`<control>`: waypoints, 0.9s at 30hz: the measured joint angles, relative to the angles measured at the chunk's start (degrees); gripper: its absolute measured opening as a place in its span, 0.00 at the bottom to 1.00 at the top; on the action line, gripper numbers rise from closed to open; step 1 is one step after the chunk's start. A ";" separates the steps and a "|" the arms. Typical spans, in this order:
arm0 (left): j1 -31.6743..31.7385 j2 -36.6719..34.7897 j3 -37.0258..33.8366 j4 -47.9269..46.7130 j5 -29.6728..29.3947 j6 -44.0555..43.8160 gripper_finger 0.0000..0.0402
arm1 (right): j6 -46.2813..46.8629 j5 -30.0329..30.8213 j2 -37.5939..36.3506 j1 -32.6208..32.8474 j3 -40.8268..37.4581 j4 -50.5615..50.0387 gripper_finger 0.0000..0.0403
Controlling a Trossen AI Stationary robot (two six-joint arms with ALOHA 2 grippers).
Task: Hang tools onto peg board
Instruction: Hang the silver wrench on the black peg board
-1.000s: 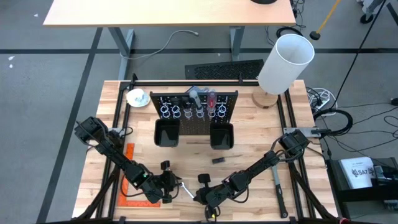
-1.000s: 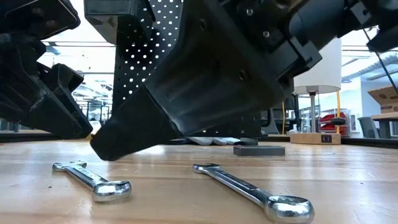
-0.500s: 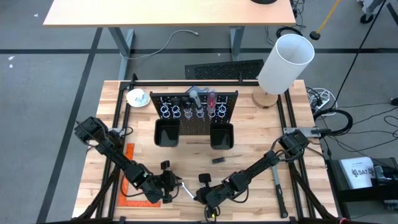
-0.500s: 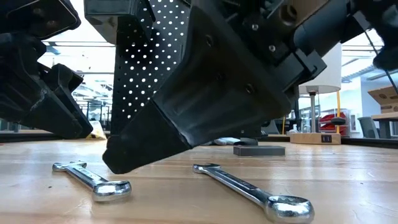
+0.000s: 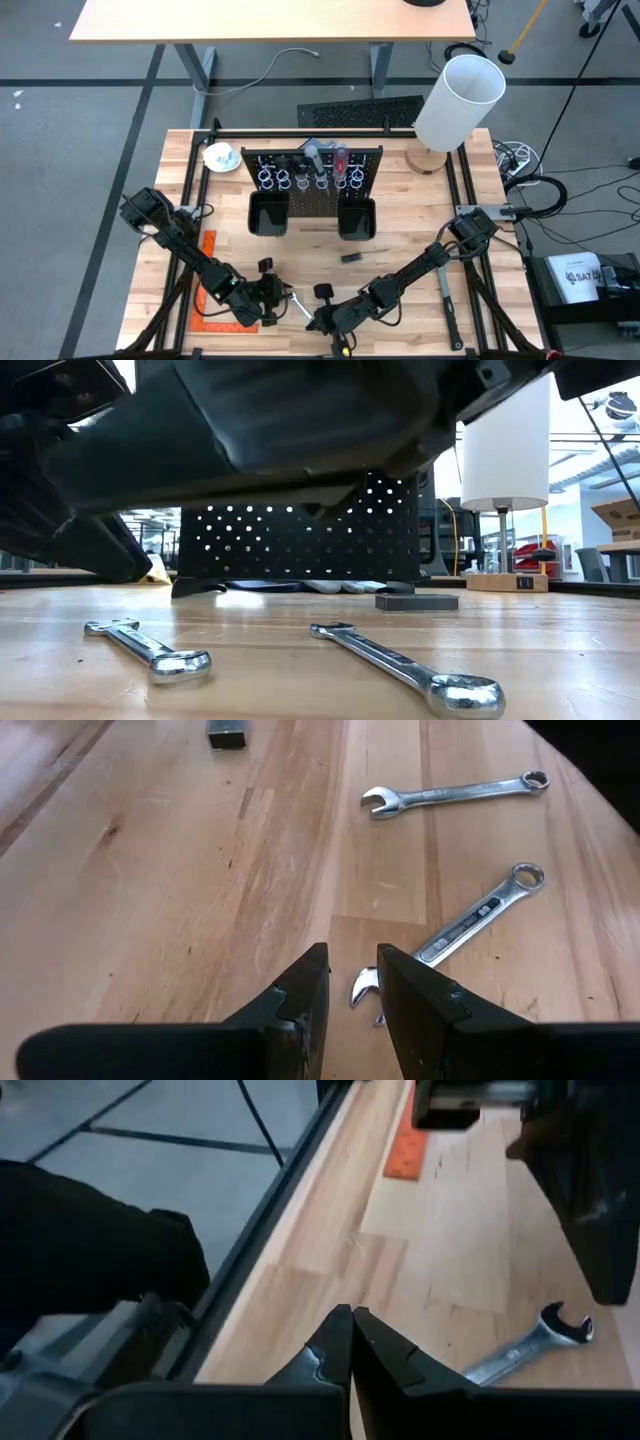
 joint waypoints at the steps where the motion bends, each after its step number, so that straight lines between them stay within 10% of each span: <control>1: 0.02 0.00 0.00 0.00 -0.02 0.00 0.24 | 0.00 0.00 0.00 0.00 0.00 0.41 0.00; 27: -0.02 0.02 0.00 0.04 -0.48 -0.33 0.24 | -1.67 0.50 2.54 0.11 4.81 -11.06 0.00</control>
